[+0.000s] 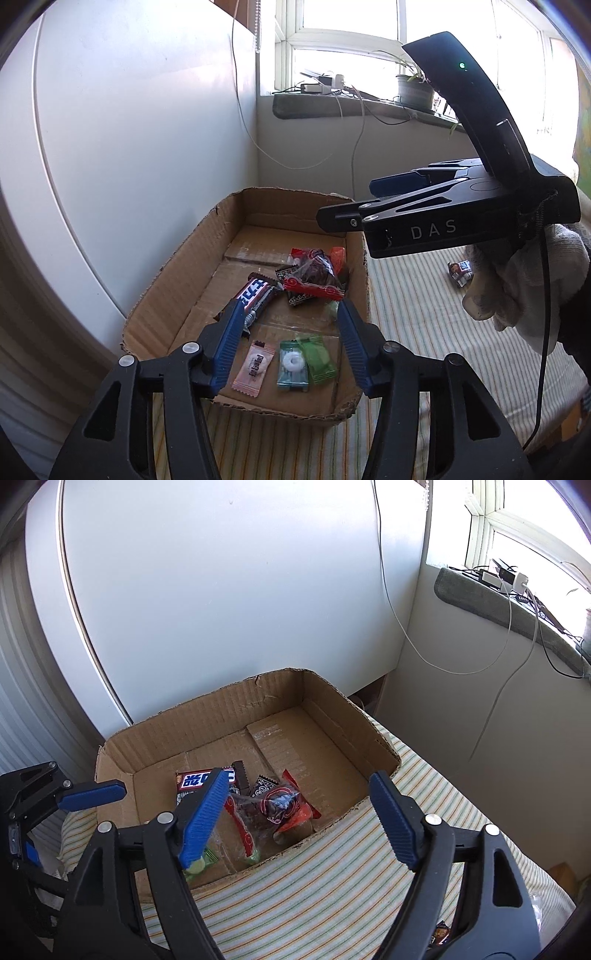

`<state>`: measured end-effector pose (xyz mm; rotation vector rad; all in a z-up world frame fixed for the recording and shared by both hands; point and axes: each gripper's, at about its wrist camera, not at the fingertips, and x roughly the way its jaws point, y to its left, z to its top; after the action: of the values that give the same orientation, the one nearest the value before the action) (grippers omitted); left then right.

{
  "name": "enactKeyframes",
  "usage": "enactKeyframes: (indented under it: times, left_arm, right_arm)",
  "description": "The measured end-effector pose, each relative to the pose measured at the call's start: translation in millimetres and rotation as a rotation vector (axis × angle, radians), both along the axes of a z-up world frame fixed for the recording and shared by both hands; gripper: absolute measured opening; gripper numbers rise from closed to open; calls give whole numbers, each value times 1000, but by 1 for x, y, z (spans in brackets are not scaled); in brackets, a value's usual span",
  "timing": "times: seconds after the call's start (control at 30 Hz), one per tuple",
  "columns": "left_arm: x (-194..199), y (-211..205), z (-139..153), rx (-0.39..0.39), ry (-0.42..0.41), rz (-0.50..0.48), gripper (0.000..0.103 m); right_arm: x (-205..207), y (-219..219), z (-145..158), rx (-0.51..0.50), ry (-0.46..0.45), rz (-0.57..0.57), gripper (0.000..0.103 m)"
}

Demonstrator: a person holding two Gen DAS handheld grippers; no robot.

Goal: Organize snacks
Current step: 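Carry both candies over the cardboard box and open both tools to release them, then withdraw both open tools from the box toward the remaining snacks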

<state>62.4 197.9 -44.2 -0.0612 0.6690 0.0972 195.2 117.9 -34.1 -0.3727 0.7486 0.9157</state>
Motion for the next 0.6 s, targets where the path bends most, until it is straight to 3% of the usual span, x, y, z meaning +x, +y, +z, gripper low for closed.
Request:
enactKeyframes:
  times: [0.17,0.6]
  left_arm:
    - [-2,-7,3,12,-4,-2,64]
    - [-11,-33,15,26,-17,-21,65]
  right_arm:
    - [1,-11,5,7,2,-23,86]
    - [-9,-56,19,26,-3,-59,86]
